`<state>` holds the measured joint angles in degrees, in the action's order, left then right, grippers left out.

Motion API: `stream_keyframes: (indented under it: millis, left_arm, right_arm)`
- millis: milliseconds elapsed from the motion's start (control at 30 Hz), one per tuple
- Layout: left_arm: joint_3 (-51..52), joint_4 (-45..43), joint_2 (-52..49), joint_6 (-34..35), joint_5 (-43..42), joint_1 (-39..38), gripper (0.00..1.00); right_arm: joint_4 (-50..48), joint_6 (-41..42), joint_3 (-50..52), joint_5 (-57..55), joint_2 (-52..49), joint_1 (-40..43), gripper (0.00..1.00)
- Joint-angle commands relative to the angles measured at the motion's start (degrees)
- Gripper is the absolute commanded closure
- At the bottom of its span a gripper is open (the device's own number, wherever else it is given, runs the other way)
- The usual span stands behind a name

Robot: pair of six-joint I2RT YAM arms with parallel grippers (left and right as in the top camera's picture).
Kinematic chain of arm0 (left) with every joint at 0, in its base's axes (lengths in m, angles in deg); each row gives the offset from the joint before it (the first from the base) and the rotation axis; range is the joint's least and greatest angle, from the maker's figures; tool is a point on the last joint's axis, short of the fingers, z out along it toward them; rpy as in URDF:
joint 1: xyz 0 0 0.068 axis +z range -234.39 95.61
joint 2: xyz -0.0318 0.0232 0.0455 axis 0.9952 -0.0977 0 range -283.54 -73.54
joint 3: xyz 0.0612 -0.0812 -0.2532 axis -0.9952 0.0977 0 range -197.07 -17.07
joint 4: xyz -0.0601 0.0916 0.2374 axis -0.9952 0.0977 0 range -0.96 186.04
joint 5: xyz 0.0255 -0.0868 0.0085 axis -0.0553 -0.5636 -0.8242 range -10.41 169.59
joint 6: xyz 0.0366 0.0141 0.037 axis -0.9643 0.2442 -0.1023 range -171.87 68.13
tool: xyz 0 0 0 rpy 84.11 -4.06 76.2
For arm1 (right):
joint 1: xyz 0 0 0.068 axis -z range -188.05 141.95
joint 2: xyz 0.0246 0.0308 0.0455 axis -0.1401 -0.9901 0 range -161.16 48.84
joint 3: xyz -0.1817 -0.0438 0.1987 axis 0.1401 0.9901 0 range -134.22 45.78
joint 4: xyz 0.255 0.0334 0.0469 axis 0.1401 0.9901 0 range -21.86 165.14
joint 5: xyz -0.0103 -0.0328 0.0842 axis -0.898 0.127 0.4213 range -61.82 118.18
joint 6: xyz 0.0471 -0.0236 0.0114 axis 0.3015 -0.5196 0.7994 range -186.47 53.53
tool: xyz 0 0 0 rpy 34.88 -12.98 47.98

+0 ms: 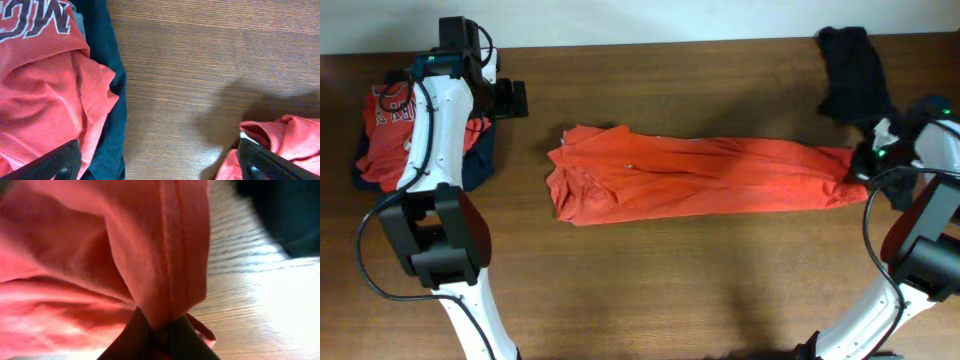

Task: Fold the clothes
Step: 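Fold the right end leftward over the strip with the right gripper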

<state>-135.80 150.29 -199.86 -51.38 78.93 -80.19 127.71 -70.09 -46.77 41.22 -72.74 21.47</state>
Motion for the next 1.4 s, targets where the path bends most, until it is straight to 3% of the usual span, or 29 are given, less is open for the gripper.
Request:
stream_keyframes:
  millis: [0, 433, 700, 1000, 1033, 1067, 1100, 1200, 1367]
  left_arm:
    - [-1.0, -0.2, 2.2, 0.0, -0.7, -0.2, 0.01]
    - [-1.0, -0.1, 2.2, 0.0, -0.7, -0.2, 0.01]
    - [-1.0, -0.1, 2.2, 0.0, -0.7, -0.2, 0.01]
    - [-1.0, -0.1, 2.2, 0.0, -0.7, -0.2, 0.01]
    - [-1.0, -0.1, 2.2, 0.0, -0.7, -0.2, 0.01]
    - [-1.0, -0.1, 2.2, 0.0, -0.7, -0.2, 0.01]
    - [-1.0, -0.1, 2.2, 0.0, -0.7, -0.2, 0.01]
    - [-1.0, -0.1, 2.2, 0.0, -0.7, -0.2, 0.01]
    - [-1.0, -0.2, 2.2, 0.0, -1.8, -0.2, 0.01]
  right_arm:
    - [1.6, -1.1, -4.1, 6.5, -0.2, -1.2, 0.96]
    - [5.4, -0.4, -6.9, 15.7, 2.6, -19.6, 0.95]
    - [3.7, 2.5, -6.9, 15.9, 2.6, -32.3, 0.96]
    - [0.7, 5.6, -6.9, 12.8, 2.6, -39.2, 0.95]
    - [0.5, 5.7, -6.9, 12.9, 2.6, -39.3, 0.88]
    - [0.2, 5.7, -6.9, 12.9, 2.6, -39.4, 0.59]
    - [0.2, 5.7, -6.9, 12.9, 2.6, -39.5, 0.47]
    - [0.5, 5.6, -6.9, 13.9, 2.6, -39.6, 0.26]
    - [0.0, 5.6, -6.9, 18.6, 2.6, -39.6, 0.24]
